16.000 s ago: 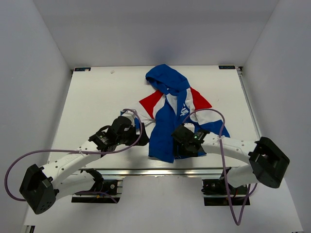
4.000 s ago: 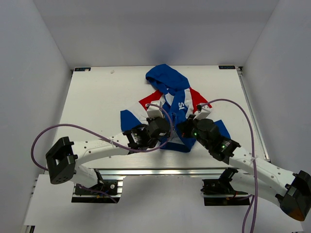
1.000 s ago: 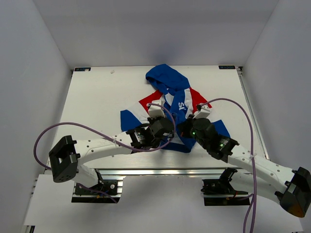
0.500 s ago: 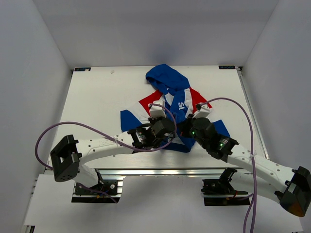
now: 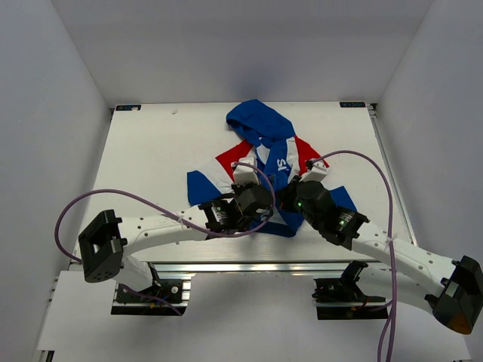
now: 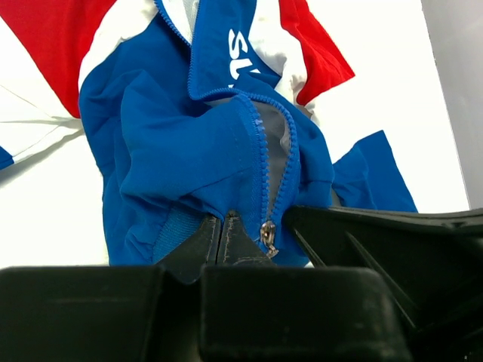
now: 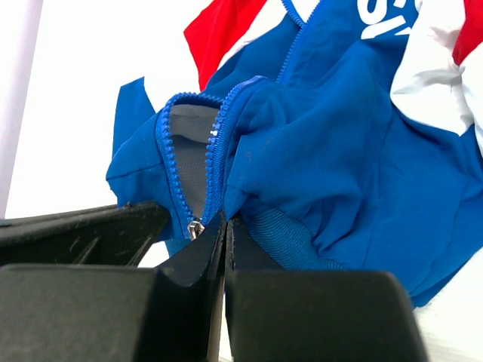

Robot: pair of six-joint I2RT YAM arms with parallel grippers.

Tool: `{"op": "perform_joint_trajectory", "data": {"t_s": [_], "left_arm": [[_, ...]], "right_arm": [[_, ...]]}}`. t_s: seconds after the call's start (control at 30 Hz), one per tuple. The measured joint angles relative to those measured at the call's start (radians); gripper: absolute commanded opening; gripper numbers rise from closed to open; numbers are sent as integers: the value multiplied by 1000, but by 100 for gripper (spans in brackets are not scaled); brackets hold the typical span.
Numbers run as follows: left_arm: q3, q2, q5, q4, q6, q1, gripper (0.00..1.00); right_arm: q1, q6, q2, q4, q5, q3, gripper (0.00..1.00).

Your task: Zip up the jacket

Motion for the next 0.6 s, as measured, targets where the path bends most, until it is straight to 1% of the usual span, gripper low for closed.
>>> {"op": "perform_joint_trajectory", "data": {"t_s": [0.4,0.5,0.6], "left_arm": [[0,0,13,-11,18,-8,0],[-15,-6,73,18,59,-7,0],[-85,-40,173,95,114,-2,0]], "right_arm": [[0,20,21,-20,13,19,0],[0,15,21,-21,19,19,0],[0,9,21,-24,16,19,0]]}}
